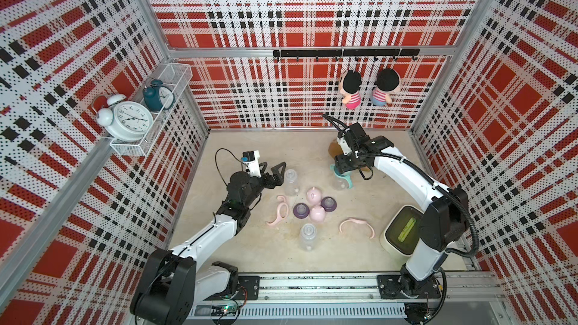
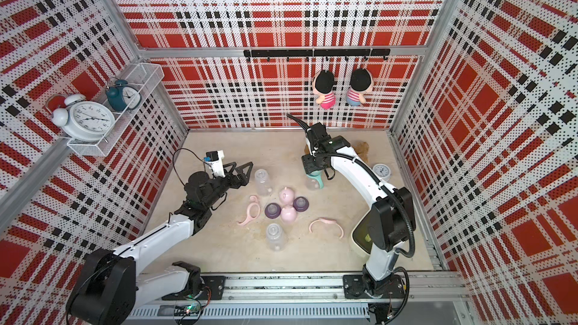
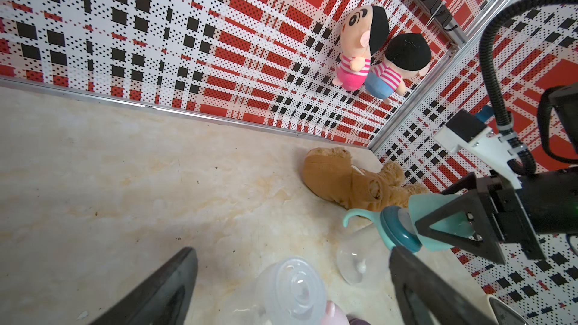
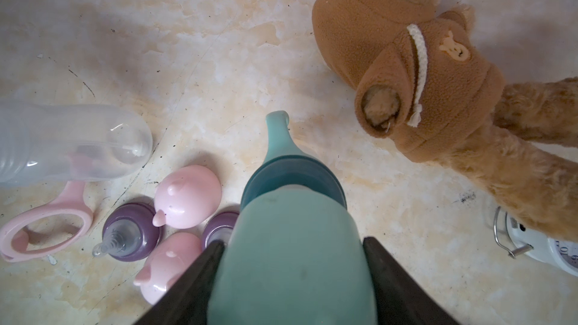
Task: Assemble the baby bottles
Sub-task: Close the lid on the baby bottle.
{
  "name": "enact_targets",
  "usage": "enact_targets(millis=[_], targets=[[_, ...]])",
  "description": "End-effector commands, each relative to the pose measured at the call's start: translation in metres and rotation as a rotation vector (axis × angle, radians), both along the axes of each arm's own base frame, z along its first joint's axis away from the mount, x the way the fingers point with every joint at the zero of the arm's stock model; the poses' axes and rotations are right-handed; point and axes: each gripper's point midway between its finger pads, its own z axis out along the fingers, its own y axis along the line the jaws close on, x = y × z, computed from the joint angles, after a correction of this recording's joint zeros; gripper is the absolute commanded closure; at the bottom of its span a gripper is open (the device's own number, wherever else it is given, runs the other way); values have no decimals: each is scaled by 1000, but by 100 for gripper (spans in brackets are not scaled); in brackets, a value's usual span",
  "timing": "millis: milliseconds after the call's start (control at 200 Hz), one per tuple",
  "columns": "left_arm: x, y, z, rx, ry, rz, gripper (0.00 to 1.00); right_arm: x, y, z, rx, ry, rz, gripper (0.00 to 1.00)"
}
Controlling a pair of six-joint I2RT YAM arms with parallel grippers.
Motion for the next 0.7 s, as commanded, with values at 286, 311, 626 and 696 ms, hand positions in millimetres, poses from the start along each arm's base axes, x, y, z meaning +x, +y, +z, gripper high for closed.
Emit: enact_targets(millis=[286,311,626,696], targets=[[4,-1,15,11,-36,10,2,14,-2,-6,0,6,19,30],[4,-1,15,11,-36,10,2,14,-1,-6,2,8,21,30],[4,-1,14,12,-35,11,2,14,1,0,10,4,34,30],[4,-1,14,13,-35,14,2,15,-1,-1,0,7,33,30]])
